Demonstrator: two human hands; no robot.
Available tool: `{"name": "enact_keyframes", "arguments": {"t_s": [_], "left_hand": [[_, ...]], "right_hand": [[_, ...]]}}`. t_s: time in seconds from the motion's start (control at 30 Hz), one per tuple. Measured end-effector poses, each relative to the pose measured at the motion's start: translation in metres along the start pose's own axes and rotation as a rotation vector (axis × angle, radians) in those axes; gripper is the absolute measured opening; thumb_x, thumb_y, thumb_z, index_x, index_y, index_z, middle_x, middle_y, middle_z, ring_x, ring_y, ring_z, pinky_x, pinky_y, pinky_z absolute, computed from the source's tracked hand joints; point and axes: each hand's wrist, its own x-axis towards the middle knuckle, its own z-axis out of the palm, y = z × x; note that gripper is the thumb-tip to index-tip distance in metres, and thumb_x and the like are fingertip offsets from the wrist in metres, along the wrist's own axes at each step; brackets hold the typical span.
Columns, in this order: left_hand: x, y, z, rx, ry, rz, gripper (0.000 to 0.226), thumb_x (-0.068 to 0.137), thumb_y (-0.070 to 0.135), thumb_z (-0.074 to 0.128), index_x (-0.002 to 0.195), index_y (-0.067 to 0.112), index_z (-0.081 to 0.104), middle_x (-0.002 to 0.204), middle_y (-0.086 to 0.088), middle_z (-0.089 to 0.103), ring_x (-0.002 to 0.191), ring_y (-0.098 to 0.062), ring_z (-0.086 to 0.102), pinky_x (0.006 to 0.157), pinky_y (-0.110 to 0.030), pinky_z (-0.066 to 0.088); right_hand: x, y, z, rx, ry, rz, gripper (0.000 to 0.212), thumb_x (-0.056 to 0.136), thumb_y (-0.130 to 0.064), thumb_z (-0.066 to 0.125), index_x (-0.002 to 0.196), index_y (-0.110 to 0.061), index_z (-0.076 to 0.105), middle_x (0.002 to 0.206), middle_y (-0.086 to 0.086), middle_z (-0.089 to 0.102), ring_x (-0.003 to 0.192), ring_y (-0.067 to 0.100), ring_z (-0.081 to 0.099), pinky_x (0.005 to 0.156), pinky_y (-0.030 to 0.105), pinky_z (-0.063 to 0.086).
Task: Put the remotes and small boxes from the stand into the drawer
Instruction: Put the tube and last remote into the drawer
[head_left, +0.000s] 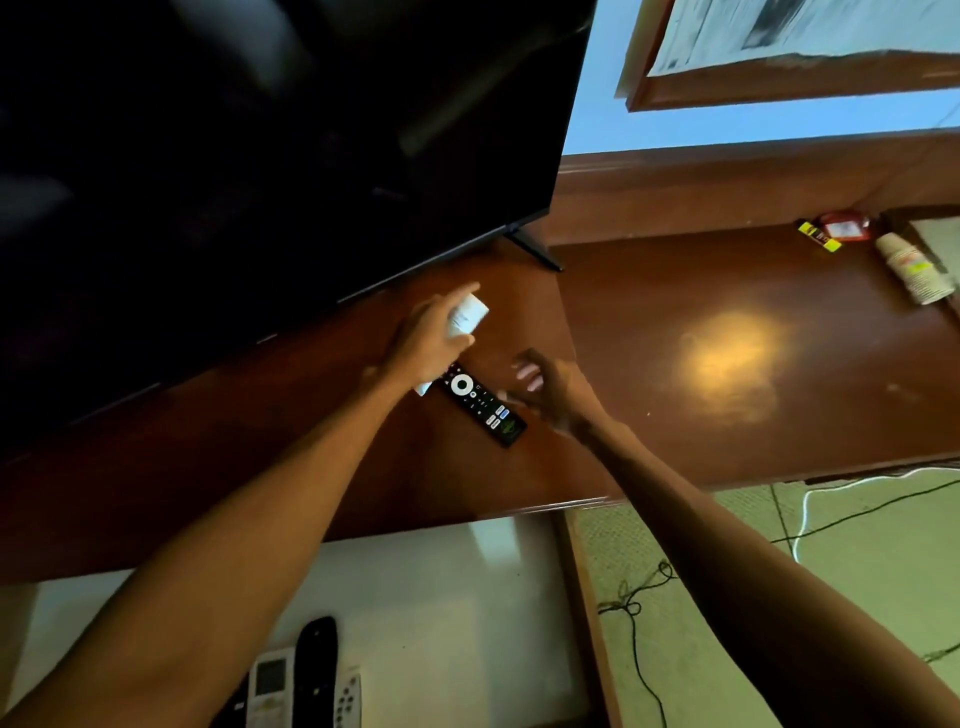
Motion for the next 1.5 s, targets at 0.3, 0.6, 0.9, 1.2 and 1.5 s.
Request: {"name": "enact_keyframes", "arguments": {"t_s": [0.3,0.6,0.9,1.2,1.5], "left_hand": [[-0.100,-0.025,-0.074,-0.134,0.144,-0.157,0.072,0.081,0.018,0.079,0.144,0.031,0.047,0.135,0.002,0.057,0.104,-0.006,0.057,0.073,-0.012,0.050],[-0.213,-0.047,-0.066,-0.175,-0.019,-0.134,0.074,0.076,0.034,0.081,0.141,0.042,0.048,0.136,0.007,0.061,0.117,-0.008,0.060,0.095,-0.033,0.054],[-0.336,-0.073,-0.024,-0.092,-0.189,-0.180,0.064,0.069,0.042,0.078,0.129,0.045,0.057,0.112,0.014,0.070,0.080,-0.005,0.066,0.073,-0.028,0.058],[-0.363,-0.091,0.057,-0.029,-0.106,-0.440,0.069,0.069,0.046,0.077,0.133,0.035,0.055,0.108,0.000,0.072,0.089,-0.018,0.069,0.081,-0.040,0.059],[-0.341,-0.112,0.107,0.074,-0.095,-0.559,0.070,0.079,0.042,0.076,0.141,0.026,0.048,0.128,-0.013,0.052,0.113,-0.035,0.055,0.093,-0.042,0.049]], "right_hand": [[0.024,-0.048,0.046,-0.269,-0.112,0.001,0.067,0.068,-0.034,0.085,0.127,-0.022,0.057,0.118,0.007,0.066,0.103,0.028,0.064,0.082,0.040,0.056],[-0.068,-0.083,0.067,-0.049,-0.055,0.029,0.050,0.066,-0.021,0.087,0.113,-0.020,0.070,0.108,0.004,0.075,0.092,0.018,0.069,0.079,0.034,0.057],[-0.196,-0.087,0.120,0.042,-0.286,0.181,0.046,0.058,-0.020,0.091,0.097,-0.024,0.066,0.091,-0.004,0.071,0.076,0.009,0.066,0.079,0.033,0.057],[-0.235,-0.046,0.208,0.009,-0.200,0.412,0.059,0.065,-0.023,0.087,0.111,-0.006,0.054,0.112,0.016,0.066,0.097,0.033,0.063,0.078,0.037,0.052],[-0.221,-0.018,0.252,-0.024,-0.202,0.386,0.065,0.076,-0.019,0.078,0.126,-0.006,0.039,0.125,0.021,0.053,0.107,0.038,0.058,0.085,0.042,0.049]]}}
